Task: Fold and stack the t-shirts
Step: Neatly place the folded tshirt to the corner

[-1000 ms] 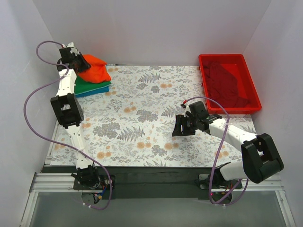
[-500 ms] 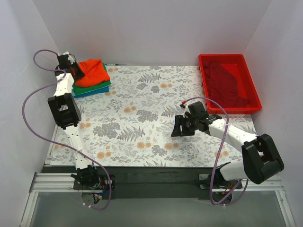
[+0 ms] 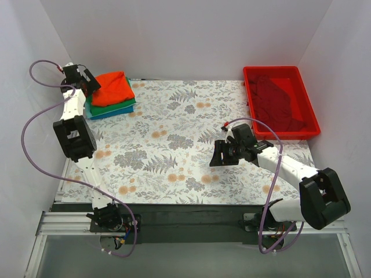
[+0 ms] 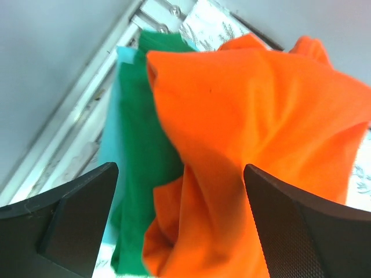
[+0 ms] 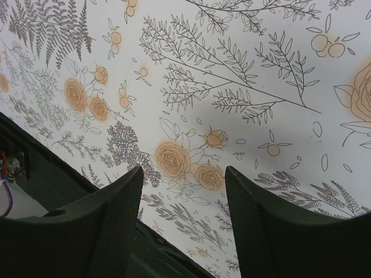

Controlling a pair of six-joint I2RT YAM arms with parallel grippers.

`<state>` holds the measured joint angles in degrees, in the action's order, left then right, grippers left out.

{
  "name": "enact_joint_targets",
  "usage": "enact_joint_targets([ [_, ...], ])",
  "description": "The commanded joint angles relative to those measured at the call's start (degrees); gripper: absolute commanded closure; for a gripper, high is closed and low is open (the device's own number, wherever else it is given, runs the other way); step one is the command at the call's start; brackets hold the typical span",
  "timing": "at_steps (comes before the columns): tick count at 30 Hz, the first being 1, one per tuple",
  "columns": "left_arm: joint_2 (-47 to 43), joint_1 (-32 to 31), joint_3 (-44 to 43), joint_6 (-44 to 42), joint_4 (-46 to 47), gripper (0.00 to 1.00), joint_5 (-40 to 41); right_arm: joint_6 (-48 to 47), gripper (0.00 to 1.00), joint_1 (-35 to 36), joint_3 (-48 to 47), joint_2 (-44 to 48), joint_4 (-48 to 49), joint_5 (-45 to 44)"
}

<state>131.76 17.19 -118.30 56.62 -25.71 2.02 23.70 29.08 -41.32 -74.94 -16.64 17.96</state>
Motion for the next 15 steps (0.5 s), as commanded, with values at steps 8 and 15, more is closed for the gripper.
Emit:
enact_joint_targets([
  [8,-19.08,-0.84,12.28,0.51,4.87,0.09,3.27,-0.5,0.35,0.63,1.86,2.34,-0.23,0.32],
  [15,-17.6,-4.18,15.2,1.91,9.89,0.08,-7.9,-0.77,0.35,0.63,1.86,2.86,-0.32,0.41],
])
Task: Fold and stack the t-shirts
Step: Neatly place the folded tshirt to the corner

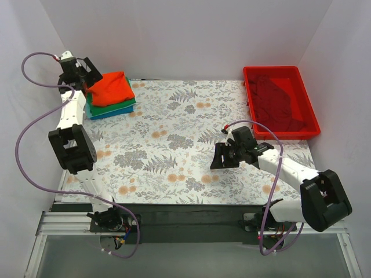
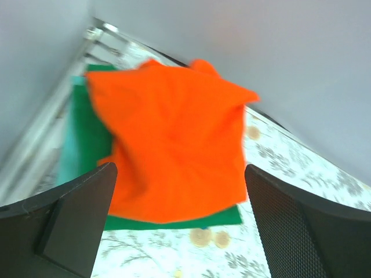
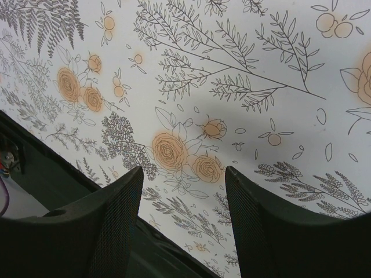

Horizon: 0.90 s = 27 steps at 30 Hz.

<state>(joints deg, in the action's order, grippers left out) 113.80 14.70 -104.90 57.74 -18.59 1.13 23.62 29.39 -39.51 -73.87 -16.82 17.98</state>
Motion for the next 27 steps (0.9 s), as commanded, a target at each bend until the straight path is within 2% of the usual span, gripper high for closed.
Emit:
enact_joint_targets([
  [1,1.42,-1.69,2.24,2.28,4.16,0.08,-7.8,-0.68,0.35,0.32,0.04,1.97,-0.06,0.3],
  [5,3.88,-1.78,4.61,4.31,5.23,0.08,-7.29,-0.59,0.35,0.32,0.48,2.58,-0.06,0.3],
  [10,1.78,-1.78,13.29,4.76,7.5,0.07,2.2,-0.5,0.34,0.41,1.8,3.64,-0.14,0.13],
  [18,-0.24,-1.78,16.4,3.35,8.04,0.07,2.83,-0.68,0.34,0.32,2.15,5.48,-0.85,-0.14],
  [23,-6.38,-1.78,16.31,3.26,6.81,0.07,1.86,-0.5,0.34,0.32,1.36,7.15,-1.2,-1.36],
  [27,-13.41,-1.78,19.46,2.91,6.02,0.07,0.9,-1.2,0.34,0.32,0.13,8.56,-1.64,-4.96],
])
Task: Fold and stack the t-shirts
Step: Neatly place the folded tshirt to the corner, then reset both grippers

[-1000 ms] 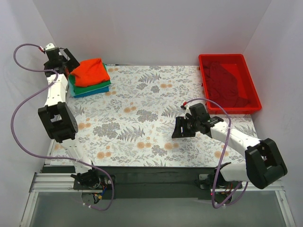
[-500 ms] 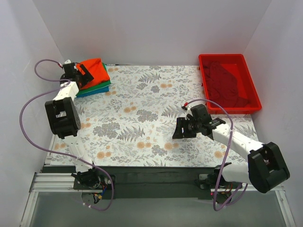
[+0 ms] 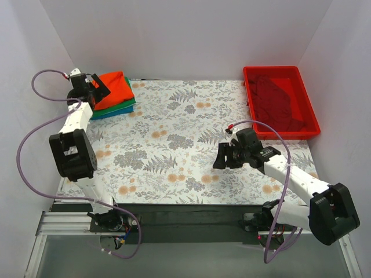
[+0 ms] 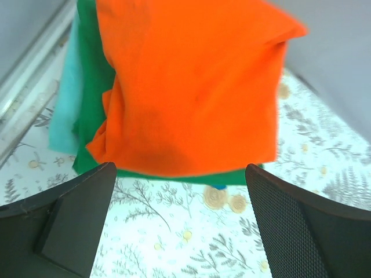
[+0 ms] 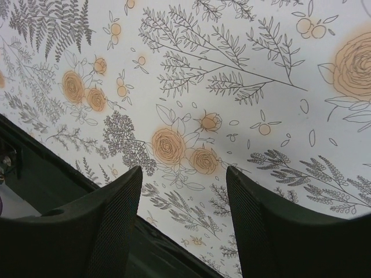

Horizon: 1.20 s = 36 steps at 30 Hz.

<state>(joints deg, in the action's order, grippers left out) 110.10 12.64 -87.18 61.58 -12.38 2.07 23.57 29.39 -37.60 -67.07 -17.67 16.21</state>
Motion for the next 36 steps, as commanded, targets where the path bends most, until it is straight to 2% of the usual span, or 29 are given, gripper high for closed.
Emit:
enact_joint_targets([
  [1,-11.73,0.19,3.05,-0.85,-0.8,0.07,-0.48,-1.42,0.33,0.23,-2.29,2.03,-0.96,-3.98],
  [3,-17.88,-0.25,6.04,-0.85,-1.06,0.07,-1.01,-1.86,0.33,0.32,-2.74,2.55,-0.96,-6.44],
  [7,-28.7,-3.06,18.06,-0.41,-2.73,0.07,-0.49,-3.27,0.33,0.23,-3.0,4.22,-0.87,-10.05],
  [10,-36.5,-10.07,23.44,0.38,-5.53,0.07,3.88,-3.88,0.32,0.15,-2.48,6.07,-0.87,-13.21],
  [11,-38.19,-15.92,26.85,0.82,-5.9,0.07,5.13,-4.23,0.33,0.14,-2.04,6.59,-0.87,-14.61],
  [14,-44.09,-23.78,31.61,5.46,-8.18,0.08,9.52,-4.32,0.32,0.23,-1.33,8.44,-0.87,-15.94],
  [17,-47.96,-36.76,35.04,11.0,-11.17,0.09,15.3,-3.36,0.32,0.14,-0.37,10.02,-0.35,-15.94],
  [23,-47.53,-51.55,38.22,19.18,-15.13,0.1,19.29,-2.65,0.32,0.14,1.22,12.4,0.53,-15.94],
  [29,-45.95,-58.86,38.05,22.27,-15.3,0.1,22.89,-2.48,0.32,0.14,2.97,14.95,0.53,-18.05],
  [36,-48.22,-59.58,38.31,24.28,-16.62,0.1,24.74,-2.22,0.32,0.15,4.64,17.76,0.53,-18.14],
])
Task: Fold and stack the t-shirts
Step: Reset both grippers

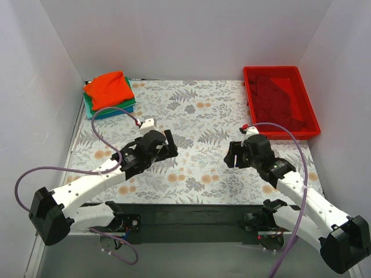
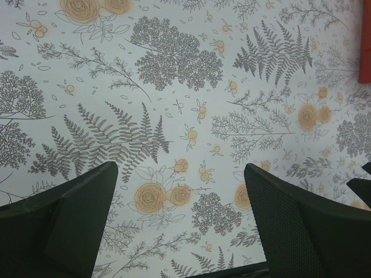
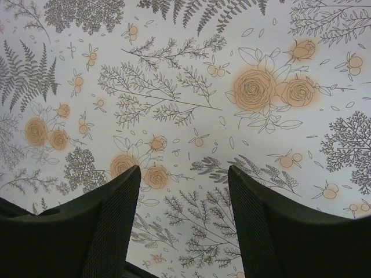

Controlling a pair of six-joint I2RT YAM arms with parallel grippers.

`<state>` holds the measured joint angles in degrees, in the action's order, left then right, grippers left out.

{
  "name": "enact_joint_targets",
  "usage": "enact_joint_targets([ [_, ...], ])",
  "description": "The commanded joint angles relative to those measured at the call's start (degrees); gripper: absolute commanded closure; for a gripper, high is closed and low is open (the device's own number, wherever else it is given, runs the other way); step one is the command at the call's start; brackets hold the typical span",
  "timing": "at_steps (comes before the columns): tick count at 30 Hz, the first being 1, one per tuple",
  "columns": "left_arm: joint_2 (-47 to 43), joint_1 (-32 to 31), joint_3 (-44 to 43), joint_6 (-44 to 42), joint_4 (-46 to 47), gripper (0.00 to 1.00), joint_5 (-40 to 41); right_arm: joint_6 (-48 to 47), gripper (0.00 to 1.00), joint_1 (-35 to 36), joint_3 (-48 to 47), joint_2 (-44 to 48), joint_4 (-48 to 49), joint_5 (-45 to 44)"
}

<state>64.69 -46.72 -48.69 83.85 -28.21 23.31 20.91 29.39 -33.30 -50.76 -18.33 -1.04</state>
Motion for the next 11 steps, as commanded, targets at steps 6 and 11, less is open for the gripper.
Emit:
enact_joint_targets([
  [6,-6.15,-0.21,1.48,1.84,-0.97,0.1,4.73,0.54,0.32,0.14,1.3,2.95,1.19,-0.63],
  [11,-7.29,-0.21,1.32,1.4,-2.02,0.09,6.22,0.45,0.31,0.14,1.83,4.71,1.1,-0.72],
])
